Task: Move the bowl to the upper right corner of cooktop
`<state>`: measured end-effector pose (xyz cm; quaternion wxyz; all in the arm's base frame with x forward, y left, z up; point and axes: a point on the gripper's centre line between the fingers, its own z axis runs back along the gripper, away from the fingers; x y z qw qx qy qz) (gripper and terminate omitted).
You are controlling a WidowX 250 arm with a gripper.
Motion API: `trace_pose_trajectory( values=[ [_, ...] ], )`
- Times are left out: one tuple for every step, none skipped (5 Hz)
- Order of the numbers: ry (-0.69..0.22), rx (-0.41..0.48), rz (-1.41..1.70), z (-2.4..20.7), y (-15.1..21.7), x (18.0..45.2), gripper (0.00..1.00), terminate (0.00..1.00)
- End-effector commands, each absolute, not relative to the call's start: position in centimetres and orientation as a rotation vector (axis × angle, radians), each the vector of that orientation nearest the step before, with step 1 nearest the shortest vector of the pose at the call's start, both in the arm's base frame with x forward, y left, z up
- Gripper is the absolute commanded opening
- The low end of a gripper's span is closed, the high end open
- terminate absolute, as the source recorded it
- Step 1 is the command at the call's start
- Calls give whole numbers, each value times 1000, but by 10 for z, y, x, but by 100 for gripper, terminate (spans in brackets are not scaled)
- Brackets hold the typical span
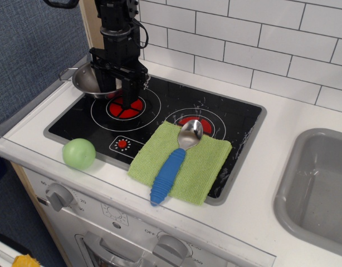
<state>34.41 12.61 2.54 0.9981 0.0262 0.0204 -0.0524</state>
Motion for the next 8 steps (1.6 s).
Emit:
trace_pose_trajectory(
  values=[
    [37, 91, -117, 35, 125, 347, 0, 0],
    [54, 98, -122, 33, 125, 347, 0, 0],
    [16, 96, -100, 54, 128, 346, 0, 0],
    [-46, 103, -64, 95, 126, 343, 0, 0],
    [-73, 94, -37, 134, 101, 346, 0, 0],
    [-88, 34, -55, 142, 58, 355, 0, 0],
    [-67, 14, -141, 126, 8, 369, 0, 0],
    [-40, 19, -218, 111, -43, 381, 0, 0]
  ],
)
